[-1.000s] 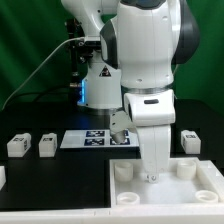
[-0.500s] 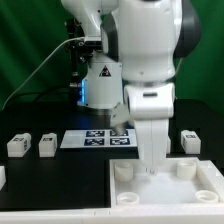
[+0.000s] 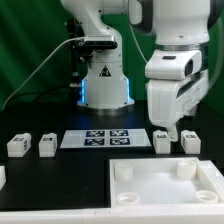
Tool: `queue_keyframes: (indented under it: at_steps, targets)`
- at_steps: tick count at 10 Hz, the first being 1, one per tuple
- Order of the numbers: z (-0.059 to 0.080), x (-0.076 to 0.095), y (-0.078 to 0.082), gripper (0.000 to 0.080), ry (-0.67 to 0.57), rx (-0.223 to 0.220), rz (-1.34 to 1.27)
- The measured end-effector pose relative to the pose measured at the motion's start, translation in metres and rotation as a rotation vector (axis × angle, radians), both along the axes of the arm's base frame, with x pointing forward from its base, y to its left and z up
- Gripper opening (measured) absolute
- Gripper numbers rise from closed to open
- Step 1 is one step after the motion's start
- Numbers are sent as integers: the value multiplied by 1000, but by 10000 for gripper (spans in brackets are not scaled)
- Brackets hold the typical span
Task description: Assemble one leg
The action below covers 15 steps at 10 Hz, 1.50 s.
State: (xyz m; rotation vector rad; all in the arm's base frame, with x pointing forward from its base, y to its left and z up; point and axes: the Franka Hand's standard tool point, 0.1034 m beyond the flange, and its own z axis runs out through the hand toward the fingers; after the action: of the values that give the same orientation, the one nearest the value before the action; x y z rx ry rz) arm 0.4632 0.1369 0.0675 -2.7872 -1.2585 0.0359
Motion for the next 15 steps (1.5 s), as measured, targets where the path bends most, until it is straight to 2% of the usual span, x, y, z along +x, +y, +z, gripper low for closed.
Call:
queue_keyframes:
  at_steps: [1, 6, 8, 9, 10, 11, 12, 14, 15]
  targets:
    - [-1, -5, 13, 649, 14, -9, -154]
    - [-6, -10, 20, 649, 75, -8, -640]
    - [-24, -31, 33, 649, 133, -31, -914]
    - [-32, -37, 39, 649, 138, -31, -897]
    - [-32, -39, 36, 649, 176, -57, -873]
    - [-30, -36, 36, 649, 182, -60, -871]
    - [-31, -41, 34, 649, 231, -94, -853]
    - [-28, -49, 35, 649, 446, -220, -815]
    - [-27, -50, 39, 649, 527, -265, -797]
